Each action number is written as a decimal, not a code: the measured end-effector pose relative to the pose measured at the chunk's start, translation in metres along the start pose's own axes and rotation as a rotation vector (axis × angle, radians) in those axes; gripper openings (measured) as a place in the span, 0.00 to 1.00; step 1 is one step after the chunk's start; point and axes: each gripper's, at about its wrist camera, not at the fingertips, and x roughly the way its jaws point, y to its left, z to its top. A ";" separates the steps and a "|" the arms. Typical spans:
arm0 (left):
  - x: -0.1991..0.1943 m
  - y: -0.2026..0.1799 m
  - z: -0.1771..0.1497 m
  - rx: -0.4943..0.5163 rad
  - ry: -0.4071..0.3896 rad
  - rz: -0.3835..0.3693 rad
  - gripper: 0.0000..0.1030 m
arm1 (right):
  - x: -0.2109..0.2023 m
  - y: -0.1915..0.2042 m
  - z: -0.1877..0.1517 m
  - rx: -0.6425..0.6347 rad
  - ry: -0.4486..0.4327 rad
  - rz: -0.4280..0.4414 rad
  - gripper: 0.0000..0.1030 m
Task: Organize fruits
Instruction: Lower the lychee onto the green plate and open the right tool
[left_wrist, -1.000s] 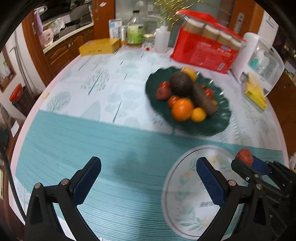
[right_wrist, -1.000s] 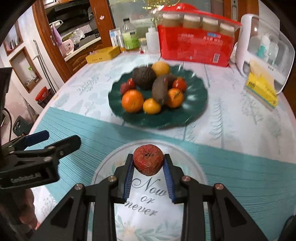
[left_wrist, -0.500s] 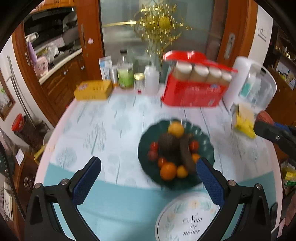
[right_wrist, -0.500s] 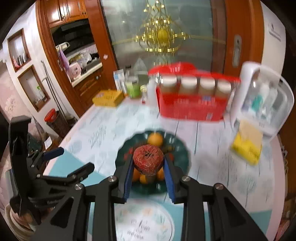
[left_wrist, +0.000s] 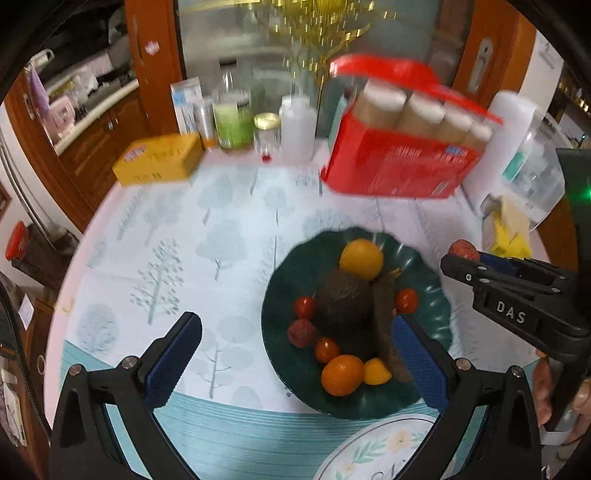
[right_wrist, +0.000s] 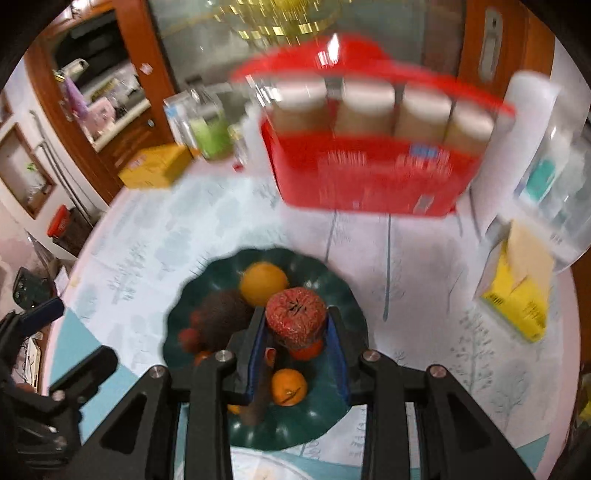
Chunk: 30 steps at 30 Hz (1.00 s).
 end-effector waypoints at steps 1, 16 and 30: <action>0.009 -0.001 -0.001 0.001 0.015 -0.003 0.99 | 0.012 -0.002 -0.002 0.003 0.015 -0.008 0.31; 0.085 -0.023 -0.019 0.047 0.123 -0.052 0.99 | 0.087 -0.016 -0.016 0.023 0.095 0.062 0.35; 0.062 -0.021 -0.019 0.035 0.091 -0.039 0.99 | 0.058 -0.012 -0.028 0.029 0.008 0.082 0.50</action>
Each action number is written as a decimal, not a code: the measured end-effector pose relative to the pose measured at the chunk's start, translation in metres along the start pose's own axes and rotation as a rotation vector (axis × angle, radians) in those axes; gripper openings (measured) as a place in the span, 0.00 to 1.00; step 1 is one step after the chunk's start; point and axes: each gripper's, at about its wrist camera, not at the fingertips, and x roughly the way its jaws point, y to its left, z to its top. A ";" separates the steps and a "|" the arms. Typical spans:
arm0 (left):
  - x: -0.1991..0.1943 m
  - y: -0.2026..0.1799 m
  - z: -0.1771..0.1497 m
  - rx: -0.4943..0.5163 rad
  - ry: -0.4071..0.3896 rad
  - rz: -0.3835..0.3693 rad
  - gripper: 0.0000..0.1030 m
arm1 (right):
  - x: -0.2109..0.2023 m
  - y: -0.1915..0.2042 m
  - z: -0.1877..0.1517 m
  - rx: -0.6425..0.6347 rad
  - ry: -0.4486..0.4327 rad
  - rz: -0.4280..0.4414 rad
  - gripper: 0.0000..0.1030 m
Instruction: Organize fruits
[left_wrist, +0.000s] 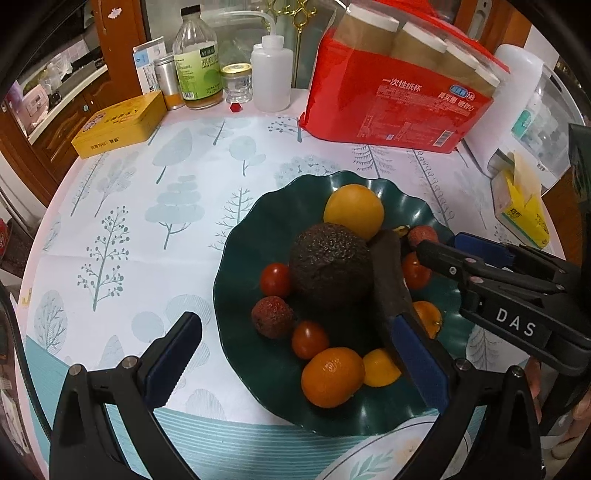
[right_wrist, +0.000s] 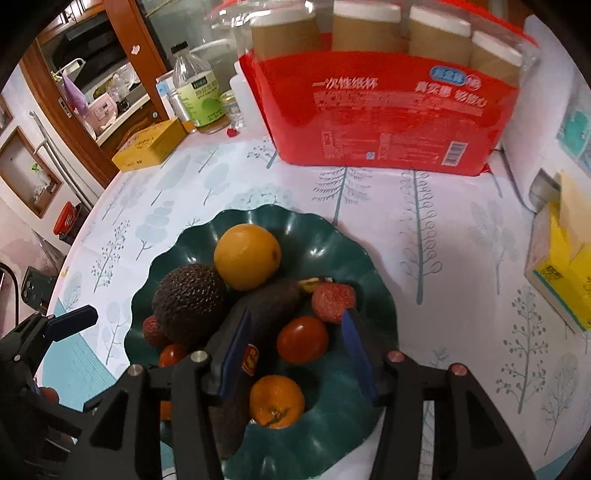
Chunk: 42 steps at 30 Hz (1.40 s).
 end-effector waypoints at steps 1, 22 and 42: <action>-0.004 0.000 -0.001 -0.001 -0.005 -0.001 0.99 | -0.003 0.000 -0.001 0.002 -0.008 -0.003 0.50; -0.091 -0.003 -0.067 -0.039 -0.084 0.003 0.99 | -0.095 -0.002 -0.077 0.096 -0.101 -0.010 0.50; -0.176 -0.024 -0.172 -0.021 -0.101 0.014 0.99 | -0.193 0.038 -0.187 0.066 -0.129 -0.060 0.53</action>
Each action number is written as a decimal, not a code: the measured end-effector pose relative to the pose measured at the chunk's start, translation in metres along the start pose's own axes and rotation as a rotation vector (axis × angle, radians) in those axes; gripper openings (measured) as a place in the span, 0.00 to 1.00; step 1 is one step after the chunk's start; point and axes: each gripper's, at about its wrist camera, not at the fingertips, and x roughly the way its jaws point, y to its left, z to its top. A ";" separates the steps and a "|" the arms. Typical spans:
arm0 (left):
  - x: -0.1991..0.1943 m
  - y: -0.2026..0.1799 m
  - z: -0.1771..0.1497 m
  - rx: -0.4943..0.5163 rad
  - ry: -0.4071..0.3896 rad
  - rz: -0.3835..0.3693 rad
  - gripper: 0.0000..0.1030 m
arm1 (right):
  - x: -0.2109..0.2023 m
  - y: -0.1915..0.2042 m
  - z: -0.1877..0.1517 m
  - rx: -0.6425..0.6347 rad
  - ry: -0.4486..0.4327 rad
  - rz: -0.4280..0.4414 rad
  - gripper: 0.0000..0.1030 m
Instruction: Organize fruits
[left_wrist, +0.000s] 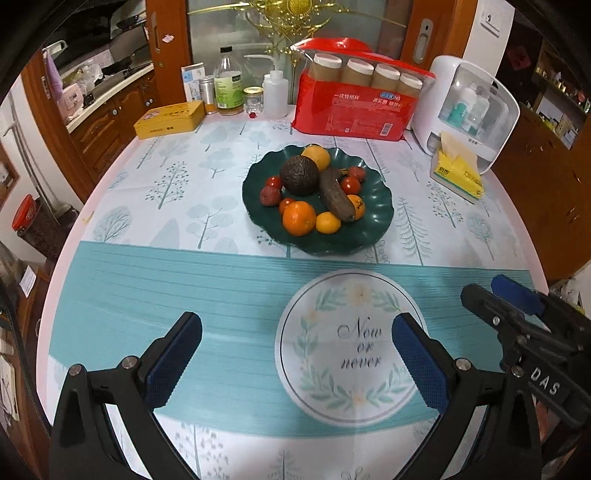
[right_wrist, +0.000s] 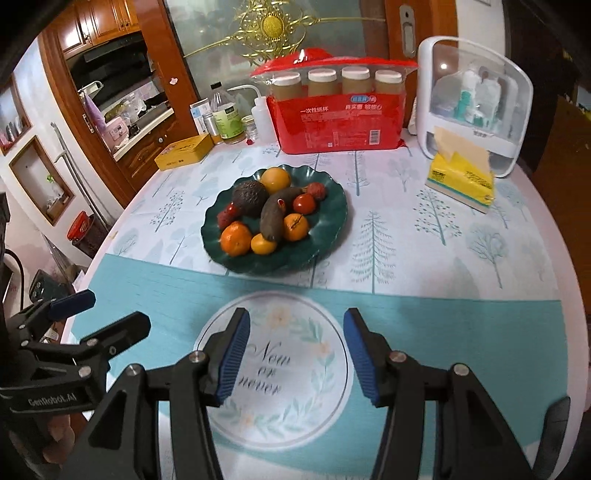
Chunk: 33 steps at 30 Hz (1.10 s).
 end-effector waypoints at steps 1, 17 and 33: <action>-0.008 -0.001 -0.004 -0.001 -0.007 0.002 0.99 | -0.005 0.001 -0.003 0.001 -0.003 -0.004 0.54; -0.057 -0.021 -0.047 0.037 -0.034 0.034 0.99 | -0.067 0.010 -0.039 0.032 -0.012 -0.028 0.61; -0.065 -0.029 -0.050 0.021 -0.050 0.076 0.99 | -0.085 0.007 -0.044 0.013 -0.062 -0.071 0.61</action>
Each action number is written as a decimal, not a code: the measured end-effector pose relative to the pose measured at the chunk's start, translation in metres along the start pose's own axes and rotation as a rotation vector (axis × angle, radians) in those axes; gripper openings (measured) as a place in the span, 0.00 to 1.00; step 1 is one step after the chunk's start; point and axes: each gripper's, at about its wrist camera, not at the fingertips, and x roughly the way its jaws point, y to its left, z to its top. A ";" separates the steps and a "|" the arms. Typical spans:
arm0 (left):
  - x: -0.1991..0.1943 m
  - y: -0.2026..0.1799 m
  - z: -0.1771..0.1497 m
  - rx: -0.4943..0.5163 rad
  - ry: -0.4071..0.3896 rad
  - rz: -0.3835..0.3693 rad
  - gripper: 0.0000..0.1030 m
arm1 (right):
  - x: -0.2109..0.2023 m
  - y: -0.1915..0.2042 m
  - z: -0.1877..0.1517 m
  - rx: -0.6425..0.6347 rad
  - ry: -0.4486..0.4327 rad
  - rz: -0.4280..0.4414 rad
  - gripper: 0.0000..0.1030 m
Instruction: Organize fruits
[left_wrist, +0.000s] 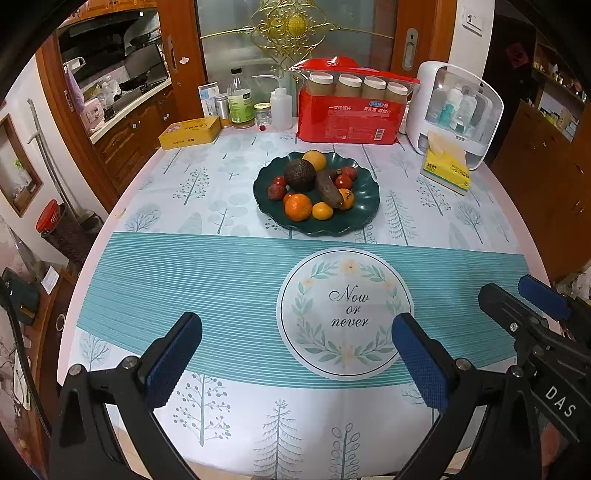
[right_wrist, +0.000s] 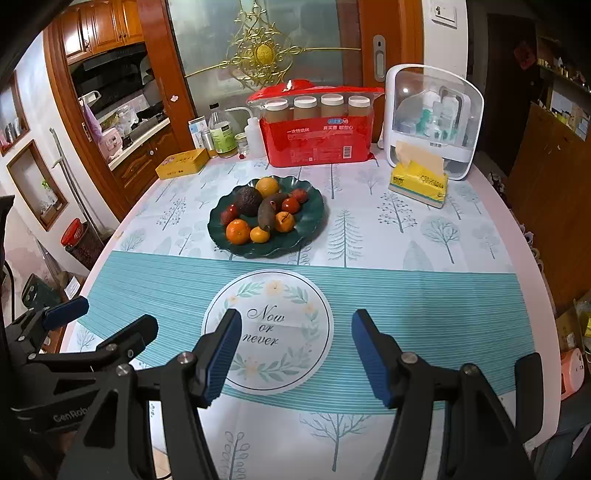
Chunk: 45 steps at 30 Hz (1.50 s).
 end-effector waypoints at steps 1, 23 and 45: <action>0.000 0.000 0.000 0.001 -0.001 0.002 0.99 | -0.001 -0.001 0.000 0.001 -0.002 -0.001 0.61; -0.002 0.000 -0.002 0.008 -0.003 0.007 0.99 | -0.002 -0.008 -0.003 0.009 -0.001 0.005 0.61; -0.001 -0.001 -0.006 0.012 0.010 0.008 0.99 | -0.001 -0.007 -0.010 0.016 0.010 0.004 0.61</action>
